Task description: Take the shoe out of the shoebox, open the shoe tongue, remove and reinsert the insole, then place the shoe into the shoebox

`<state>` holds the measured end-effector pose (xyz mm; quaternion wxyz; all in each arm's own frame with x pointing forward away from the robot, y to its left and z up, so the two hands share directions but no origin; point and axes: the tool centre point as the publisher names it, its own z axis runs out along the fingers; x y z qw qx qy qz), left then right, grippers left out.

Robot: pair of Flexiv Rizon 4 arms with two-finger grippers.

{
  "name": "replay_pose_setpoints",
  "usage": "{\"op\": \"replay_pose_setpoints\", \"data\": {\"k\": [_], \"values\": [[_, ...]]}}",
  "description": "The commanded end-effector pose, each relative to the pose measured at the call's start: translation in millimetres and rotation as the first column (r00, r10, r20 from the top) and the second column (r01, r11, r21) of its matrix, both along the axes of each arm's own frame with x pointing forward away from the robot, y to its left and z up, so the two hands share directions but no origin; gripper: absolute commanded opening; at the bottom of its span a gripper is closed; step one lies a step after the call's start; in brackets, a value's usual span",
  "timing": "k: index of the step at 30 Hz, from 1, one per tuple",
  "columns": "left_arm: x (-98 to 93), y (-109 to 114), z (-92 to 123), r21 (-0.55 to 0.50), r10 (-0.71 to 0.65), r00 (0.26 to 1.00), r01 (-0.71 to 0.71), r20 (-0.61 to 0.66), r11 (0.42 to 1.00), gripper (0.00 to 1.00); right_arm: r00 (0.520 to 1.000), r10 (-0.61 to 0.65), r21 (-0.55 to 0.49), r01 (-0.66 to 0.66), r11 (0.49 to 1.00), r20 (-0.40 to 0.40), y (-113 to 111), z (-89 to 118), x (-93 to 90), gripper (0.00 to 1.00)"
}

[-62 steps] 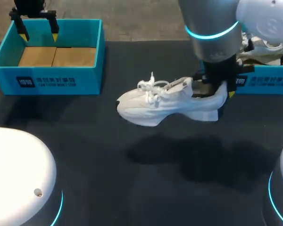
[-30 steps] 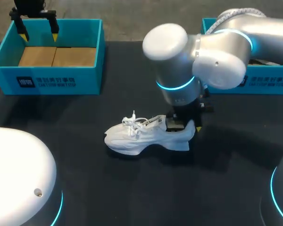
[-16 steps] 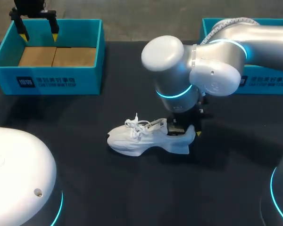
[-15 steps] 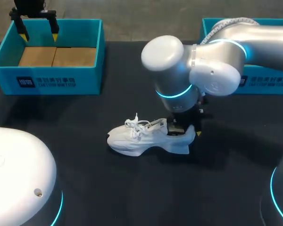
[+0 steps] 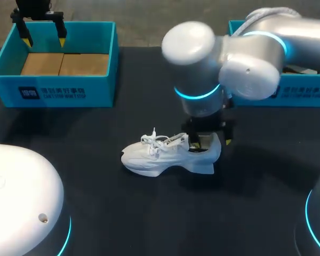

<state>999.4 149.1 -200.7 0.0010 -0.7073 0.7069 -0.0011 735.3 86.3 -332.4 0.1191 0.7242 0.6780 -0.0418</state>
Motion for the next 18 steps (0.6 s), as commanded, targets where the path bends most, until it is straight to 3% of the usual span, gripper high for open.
{"op": "replay_pose_setpoints", "data": {"k": [1, 4, 8, 18], "values": [[0.1, 0.3, 0.3, 0.000, 0.000, 1.000, 0.000, -0.001, 1.000, 1.00, 0.997, 0.075, 0.116, -0.078, 0.990, 0.026, -20.5, 35.5, -6.0, 1.00], [0.1, 0.3, 0.3, 0.000, 0.000, 1.000, 0.000, -0.001, 1.000, 1.00, 0.980, 0.180, 0.156, -0.191, 0.969, 0.083, -17.4, 49.4, -4.5, 1.00], [0.1, 0.3, 0.3, 0.000, 0.000, 1.000, 0.000, -0.001, 1.000, 1.00, 0.930, 0.338, 0.117, -0.355, 0.927, 0.147, -15.3, 62.2, -2.6, 1.00], [0.1, 0.3, 0.3, 0.000, 0.000, 1.000, 0.000, -0.001, 1.000, 1.00, 0.928, 0.342, 0.114, -0.359, 0.926, 0.146, -16.3, 63.8, -1.3, 1.00]]}}
